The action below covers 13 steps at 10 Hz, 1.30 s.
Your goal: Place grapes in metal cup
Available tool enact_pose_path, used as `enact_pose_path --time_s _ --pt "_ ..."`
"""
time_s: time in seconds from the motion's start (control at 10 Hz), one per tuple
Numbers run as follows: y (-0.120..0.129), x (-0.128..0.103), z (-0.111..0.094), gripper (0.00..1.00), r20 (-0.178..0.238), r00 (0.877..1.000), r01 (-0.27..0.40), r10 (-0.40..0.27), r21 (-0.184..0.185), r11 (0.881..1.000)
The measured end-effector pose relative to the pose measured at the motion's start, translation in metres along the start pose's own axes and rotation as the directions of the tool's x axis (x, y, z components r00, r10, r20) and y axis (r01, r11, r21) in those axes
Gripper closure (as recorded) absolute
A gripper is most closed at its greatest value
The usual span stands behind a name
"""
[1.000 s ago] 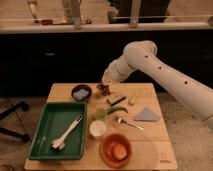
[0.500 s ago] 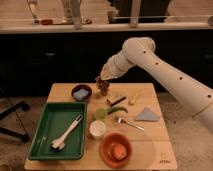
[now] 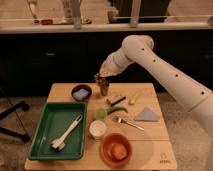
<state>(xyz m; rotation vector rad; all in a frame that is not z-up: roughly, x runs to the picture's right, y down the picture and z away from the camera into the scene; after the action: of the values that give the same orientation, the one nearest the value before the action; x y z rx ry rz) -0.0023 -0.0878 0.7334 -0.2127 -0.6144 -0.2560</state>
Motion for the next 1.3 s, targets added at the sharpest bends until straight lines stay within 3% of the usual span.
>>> enact_pose_path --time_s 0.7,1.3 --pt "-0.033 0.029 0.034 1.00 0.043 0.998 -0.052 0.051 0.027 0.998" --pt "-0.053 0.047 0.058 1.00 0.081 0.993 -0.083 0.081 0.025 0.996"
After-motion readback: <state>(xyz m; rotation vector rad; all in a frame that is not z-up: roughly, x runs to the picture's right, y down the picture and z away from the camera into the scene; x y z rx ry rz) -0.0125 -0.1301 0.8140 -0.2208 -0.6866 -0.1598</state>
